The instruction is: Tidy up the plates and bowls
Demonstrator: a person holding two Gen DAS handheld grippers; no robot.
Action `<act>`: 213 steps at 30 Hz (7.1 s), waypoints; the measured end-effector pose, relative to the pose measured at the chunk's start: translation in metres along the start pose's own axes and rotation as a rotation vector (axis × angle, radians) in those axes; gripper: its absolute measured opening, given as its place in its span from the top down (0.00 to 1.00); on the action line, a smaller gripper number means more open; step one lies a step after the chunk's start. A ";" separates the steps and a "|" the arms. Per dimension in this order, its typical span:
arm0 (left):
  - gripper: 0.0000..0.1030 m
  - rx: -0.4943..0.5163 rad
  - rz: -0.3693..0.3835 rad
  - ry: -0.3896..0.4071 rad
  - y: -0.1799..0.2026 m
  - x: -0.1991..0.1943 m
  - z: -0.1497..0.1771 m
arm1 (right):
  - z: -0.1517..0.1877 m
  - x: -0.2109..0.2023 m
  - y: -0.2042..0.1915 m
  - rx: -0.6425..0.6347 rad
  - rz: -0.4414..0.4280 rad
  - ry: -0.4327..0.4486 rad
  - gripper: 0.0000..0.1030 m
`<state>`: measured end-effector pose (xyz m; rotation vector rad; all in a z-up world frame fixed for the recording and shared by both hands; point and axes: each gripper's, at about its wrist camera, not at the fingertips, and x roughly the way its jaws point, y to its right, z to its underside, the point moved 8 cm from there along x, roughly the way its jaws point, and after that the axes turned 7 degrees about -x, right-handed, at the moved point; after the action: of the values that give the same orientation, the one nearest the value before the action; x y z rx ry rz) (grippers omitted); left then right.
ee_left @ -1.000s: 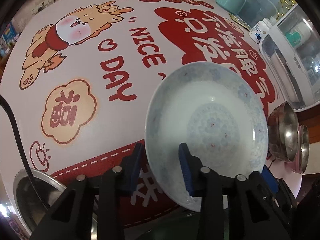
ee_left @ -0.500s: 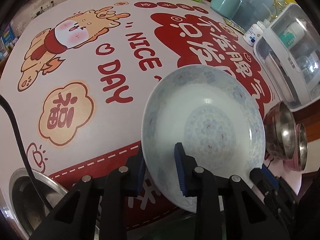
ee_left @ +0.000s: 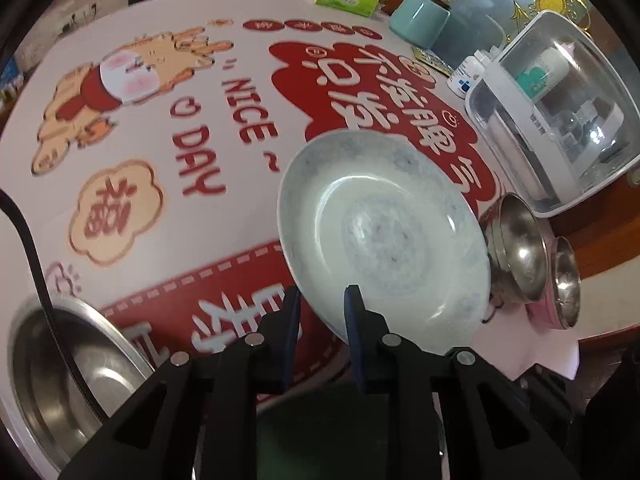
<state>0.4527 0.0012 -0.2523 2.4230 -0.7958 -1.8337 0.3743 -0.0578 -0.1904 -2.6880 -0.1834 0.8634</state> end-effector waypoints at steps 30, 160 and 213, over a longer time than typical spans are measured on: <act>0.78 0.017 -0.054 0.044 -0.009 -0.008 -0.029 | 0.017 -0.018 0.083 0.182 0.299 -0.046 0.82; 0.74 0.200 0.069 -0.127 0.114 -0.061 0.323 | 0.244 -0.270 0.039 0.332 0.395 -0.140 0.83; 0.36 -0.027 -0.107 0.121 0.088 -0.181 0.344 | 0.217 -0.311 0.034 0.162 0.332 -0.157 0.31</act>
<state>0.0743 0.0974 -0.1725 2.5771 -0.6414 -1.6976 -0.0038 -0.1014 -0.1989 -2.5357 0.2952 1.1332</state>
